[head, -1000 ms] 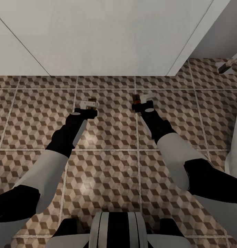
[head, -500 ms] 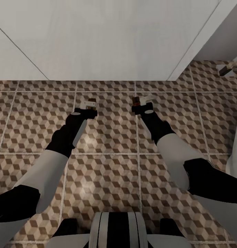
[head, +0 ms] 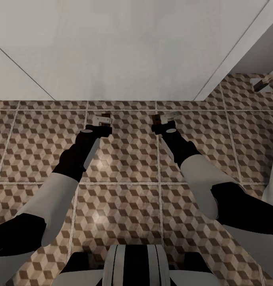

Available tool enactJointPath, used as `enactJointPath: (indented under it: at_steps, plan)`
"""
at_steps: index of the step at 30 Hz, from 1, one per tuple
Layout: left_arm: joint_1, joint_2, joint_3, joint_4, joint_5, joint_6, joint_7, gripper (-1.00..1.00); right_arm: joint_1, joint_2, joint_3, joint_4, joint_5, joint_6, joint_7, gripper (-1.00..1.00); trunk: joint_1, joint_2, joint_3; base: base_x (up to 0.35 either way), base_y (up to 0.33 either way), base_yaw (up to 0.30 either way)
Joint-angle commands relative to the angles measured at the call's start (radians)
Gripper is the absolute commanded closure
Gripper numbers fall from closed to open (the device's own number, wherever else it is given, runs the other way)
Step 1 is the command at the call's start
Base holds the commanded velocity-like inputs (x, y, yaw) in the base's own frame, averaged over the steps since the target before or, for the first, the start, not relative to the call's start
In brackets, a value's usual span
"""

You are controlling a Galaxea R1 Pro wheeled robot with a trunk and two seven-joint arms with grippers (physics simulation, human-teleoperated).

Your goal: Take the four mousetraps from the cabinet in the bathroom and place them on the bathroom floor. Make sure all four end up on the same floor surface, and ensure that at least two of them are either under or directly next to the same bathroom sink.

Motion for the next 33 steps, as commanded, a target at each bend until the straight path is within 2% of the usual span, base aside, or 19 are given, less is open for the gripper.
enactJointPath:
  at_steps: [1,12,25,33]
  plan:
    - [0.000,0.000,-0.002,-0.001,0.008,0.004,0.007,1.00,0.000,0.000,0.003,0.000,0.008,0.008,-0.003,1.00,0.000,0.000,0.000,0.004,0.000,0.000]
    - [0.000,0.000,-0.002,0.001,0.008,0.004,0.007,1.00,0.000,0.000,0.004,0.011,0.008,0.011,0.031,1.00,0.000,0.000,0.000,0.001,0.000,0.000]
    - [0.001,0.000,-0.002,0.003,0.008,0.004,0.007,1.00,0.000,0.000,0.004,0.011,0.008,0.011,0.036,1.00,0.000,0.000,0.000,0.001,0.000,0.000]
    - [0.001,0.000,-0.002,0.010,0.008,0.004,0.007,1.00,0.000,0.000,0.003,0.013,0.008,0.011,0.036,1.00,0.000,0.000,0.000,0.148,0.000,0.000]
